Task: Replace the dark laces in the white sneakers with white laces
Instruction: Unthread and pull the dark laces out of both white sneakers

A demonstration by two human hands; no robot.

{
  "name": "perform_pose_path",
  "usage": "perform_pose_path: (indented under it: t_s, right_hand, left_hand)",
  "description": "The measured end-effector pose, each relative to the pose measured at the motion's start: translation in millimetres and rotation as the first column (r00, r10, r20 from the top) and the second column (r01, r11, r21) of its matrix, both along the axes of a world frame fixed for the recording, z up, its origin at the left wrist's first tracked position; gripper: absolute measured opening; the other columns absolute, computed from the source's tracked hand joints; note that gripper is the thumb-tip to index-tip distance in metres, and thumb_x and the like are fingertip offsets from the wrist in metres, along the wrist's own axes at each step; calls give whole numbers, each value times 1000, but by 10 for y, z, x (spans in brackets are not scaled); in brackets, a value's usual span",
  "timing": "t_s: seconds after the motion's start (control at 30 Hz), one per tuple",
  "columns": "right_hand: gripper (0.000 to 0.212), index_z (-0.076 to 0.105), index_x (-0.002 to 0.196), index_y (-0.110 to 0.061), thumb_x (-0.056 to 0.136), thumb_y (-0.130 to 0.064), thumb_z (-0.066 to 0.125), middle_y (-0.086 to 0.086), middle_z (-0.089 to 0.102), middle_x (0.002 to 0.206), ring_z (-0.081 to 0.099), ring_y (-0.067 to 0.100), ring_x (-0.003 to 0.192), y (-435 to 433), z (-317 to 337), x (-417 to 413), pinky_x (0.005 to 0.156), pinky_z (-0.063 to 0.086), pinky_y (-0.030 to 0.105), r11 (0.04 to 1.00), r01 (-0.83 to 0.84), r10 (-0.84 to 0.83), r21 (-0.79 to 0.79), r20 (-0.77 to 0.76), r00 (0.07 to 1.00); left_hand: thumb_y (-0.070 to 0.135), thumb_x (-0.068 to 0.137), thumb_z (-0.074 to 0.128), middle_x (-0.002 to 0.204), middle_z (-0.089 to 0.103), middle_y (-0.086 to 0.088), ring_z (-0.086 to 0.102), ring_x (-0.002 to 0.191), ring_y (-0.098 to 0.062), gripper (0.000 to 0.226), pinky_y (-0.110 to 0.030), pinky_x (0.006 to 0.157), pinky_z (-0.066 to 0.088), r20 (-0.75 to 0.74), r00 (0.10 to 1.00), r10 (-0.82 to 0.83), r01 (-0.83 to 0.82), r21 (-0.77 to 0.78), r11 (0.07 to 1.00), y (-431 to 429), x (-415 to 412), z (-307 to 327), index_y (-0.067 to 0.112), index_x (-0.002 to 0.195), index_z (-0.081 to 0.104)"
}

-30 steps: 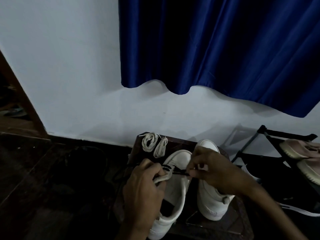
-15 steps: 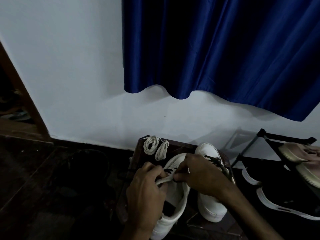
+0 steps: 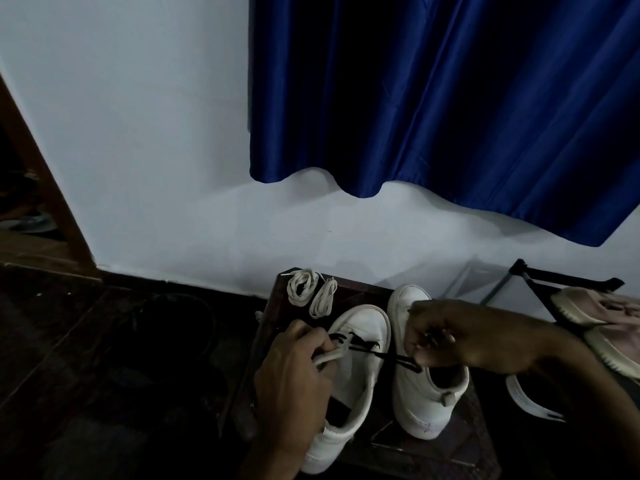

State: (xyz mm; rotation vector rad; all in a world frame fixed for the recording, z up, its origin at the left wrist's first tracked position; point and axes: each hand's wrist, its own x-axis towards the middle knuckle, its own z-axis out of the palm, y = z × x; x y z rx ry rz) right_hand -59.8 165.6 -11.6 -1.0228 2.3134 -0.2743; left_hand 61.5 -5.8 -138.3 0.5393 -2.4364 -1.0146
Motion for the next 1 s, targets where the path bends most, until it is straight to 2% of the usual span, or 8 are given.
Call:
perform_pose_path:
  t_s: [0.13,0.23,0.37,0.5,0.6,0.7,0.87,1.0]
  right_hand:
    - [15,70,86,-30,86,-45,66,-10,62,90,62,7,80,-188,-141,-8,75,54,29,968,227,-246,-108,-207,947]
    - [24,73,89,-26,88,-47,63,-5,68,92,64,8,89,-457,-378,94,82,52,29,985,170,-168,1,-163,972]
    - [22,73,82,-21,90,-37,59,-2,71,86,64,12,89,-596,-543,101,78,49,28,987,116,-102,112,-125,987]
    - [12,74,87,-27,89,-31,63,-7,68,98,60,5,92,-560,-571,80,82,47,22,995,98,-92,38,-132,987]
    - [16,69,77,-37,89,-27,67,-13,55,92,55,0,89,-280,-383,96,77,40,17,991,67,-82,-112,-134,988]
    - [15,70,75,-39,89,-32,67,-11,57,92,57,7,88,86,-19,83,73,42,17,993,6,-6,-122,7,1000]
    - [17,72,90,-37,84,-51,65,-17,57,94,57,-4,83,-72,-48,41,71,47,14,987,146,-156,-63,-234,960]
    - [29,74,99,-29,83,-52,67,-8,63,103,58,6,101,-532,-482,163,80,50,24,994,106,-103,-4,-260,960]
  left_hand:
    - [42,83,67,93,49,17,52,91,-5,11,-24,62,41,18,999,-47,47,-27,999,8,26,22,34,86,60]
    - [41,80,68,101,52,20,52,98,-3,18,-19,66,41,43,996,-73,74,-18,997,47,114,24,41,97,62]
    - [19,49,84,77,51,18,56,73,-9,46,-7,53,18,3,1000,-6,6,-23,1000,96,161,-85,38,75,52]
    - [17,53,80,75,40,22,49,75,-6,40,-9,54,21,-104,992,65,-66,-4,998,112,144,-135,35,72,50]
    - [14,56,80,78,49,17,52,76,-8,43,-18,53,35,-130,989,76,-77,1,997,112,144,-148,35,76,49]
    - [13,53,83,79,51,17,47,78,-5,41,-6,56,20,-122,989,83,-86,-20,996,123,140,-150,35,73,55]
    - [15,55,83,79,48,17,46,77,-6,42,-6,58,19,-124,989,80,-81,-3,997,120,134,-174,35,73,51]
    - [16,57,80,82,45,15,46,77,-7,42,-14,53,22,-125,989,84,-83,19,996,127,125,-192,35,77,48]
